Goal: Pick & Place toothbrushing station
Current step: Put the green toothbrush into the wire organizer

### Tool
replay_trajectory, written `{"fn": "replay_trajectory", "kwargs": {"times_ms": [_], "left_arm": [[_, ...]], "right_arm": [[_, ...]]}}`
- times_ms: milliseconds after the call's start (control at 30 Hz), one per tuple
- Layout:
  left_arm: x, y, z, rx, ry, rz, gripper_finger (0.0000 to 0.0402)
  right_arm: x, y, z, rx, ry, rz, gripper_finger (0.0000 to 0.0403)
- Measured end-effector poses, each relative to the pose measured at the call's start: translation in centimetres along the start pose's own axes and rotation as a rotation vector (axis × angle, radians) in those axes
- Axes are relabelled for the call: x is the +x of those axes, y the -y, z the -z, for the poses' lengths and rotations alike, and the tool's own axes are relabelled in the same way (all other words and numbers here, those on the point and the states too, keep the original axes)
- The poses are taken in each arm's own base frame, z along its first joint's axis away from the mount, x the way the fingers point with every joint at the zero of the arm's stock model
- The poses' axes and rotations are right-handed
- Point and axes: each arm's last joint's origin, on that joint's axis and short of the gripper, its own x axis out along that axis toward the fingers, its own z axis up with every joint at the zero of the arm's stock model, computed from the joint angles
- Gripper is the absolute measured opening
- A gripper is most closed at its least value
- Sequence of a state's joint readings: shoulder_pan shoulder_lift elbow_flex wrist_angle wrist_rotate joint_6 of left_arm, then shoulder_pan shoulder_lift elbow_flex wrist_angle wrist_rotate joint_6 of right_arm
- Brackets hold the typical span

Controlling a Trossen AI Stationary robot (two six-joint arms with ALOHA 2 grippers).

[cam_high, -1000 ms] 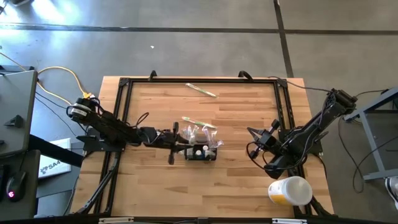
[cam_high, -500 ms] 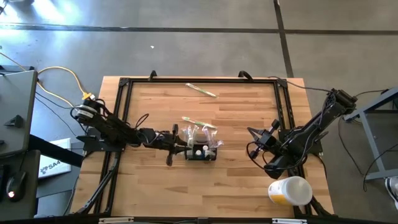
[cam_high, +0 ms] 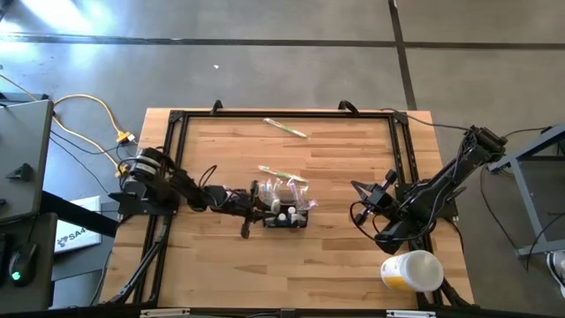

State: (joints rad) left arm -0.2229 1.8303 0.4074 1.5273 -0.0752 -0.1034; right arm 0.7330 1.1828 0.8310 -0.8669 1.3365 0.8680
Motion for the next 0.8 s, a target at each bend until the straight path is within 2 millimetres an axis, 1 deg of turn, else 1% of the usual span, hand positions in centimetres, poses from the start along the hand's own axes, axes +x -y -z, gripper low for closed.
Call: {"fn": "replay_trajectory", "kwargs": {"times_ms": [100,300,567,800], "left_arm": [[0.3,-0.02,0.4,-0.005,-0.011,0.0,0.0032],[0.45,-0.01,0.53,-0.006,-0.013,0.001,0.0033],[0.45,-0.03,0.56,-0.004,-0.016,-0.004,0.0088],[0.46,-0.04,0.51,-0.034,-0.011,-0.011,0.0094]], "right_arm": [[0.0,-0.01,-0.01,0.003,0.0,0.0,0.0002],[0.0,-0.02,-0.01,0.003,-0.002,-0.002,0.0002],[0.01,-0.02,-0.01,-0.005,-0.003,-0.003,0.0002],[0.01,-0.02,0.0,-0.005,-0.004,-0.004,0.0002]]}}
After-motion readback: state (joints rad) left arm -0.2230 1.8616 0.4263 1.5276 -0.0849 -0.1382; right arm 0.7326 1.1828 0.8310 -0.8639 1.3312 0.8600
